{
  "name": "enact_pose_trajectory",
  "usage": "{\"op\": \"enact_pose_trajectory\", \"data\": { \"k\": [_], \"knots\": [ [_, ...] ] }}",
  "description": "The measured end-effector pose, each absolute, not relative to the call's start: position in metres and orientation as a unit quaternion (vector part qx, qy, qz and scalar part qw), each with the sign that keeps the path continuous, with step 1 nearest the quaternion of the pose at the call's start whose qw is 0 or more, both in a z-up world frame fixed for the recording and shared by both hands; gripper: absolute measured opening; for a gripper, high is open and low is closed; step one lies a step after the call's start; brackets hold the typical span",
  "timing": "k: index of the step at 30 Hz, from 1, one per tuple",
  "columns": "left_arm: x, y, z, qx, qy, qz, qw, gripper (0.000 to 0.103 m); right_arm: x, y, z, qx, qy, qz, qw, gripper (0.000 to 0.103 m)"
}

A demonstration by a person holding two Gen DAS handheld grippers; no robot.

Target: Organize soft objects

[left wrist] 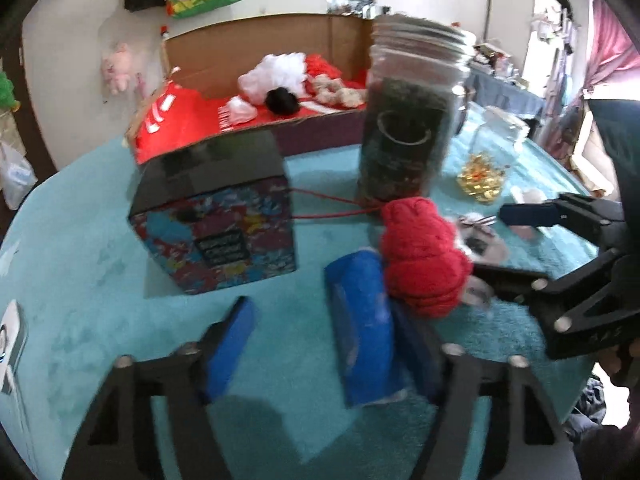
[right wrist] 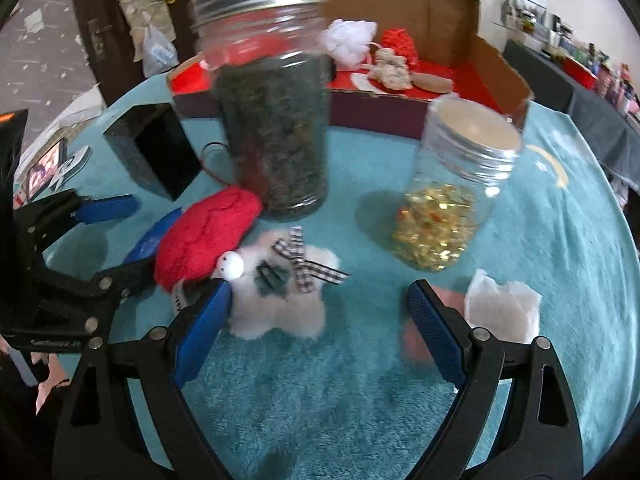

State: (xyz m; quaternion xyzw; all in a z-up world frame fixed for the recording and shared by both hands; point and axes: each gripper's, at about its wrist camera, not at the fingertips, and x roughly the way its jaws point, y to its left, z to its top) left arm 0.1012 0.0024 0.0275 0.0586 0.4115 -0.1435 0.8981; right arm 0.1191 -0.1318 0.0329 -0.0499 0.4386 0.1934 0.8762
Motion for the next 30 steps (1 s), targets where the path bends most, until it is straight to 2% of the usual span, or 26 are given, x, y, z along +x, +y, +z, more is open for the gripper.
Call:
{"op": "enact_pose_trajectory", "data": {
  "k": [1,2,3,4,17,30],
  "knots": [
    [0.100,0.001,0.028,0.059,0.408,-0.148,0.899,0.048,0.116,-0.129,0.033,-0.056,0.433,0.202,0.877,0.071],
    [0.098,0.000,0.029,0.057,0.404,-0.158,0.899,0.033,0.113,-0.127,0.034,-0.059,0.428,0.208,0.877,0.052],
    [0.097,0.000,0.029,0.053,0.403,-0.164,0.899,0.024,0.111,-0.125,0.034,-0.062,0.425,0.214,0.877,0.043],
    [0.097,0.000,0.030,0.051,0.402,-0.164,0.899,0.024,0.109,-0.125,0.035,-0.061,0.421,0.219,0.878,0.038],
    [0.085,-0.005,0.071,0.035,0.356,-0.192,0.914,0.023,0.087,-0.146,0.068,-0.014,0.378,0.231,0.897,0.036],
    [0.093,-0.017,0.068,0.030,0.367,-0.206,0.907,0.023,0.090,-0.146,0.074,-0.009,0.377,0.239,0.895,0.036]
  ]
}}
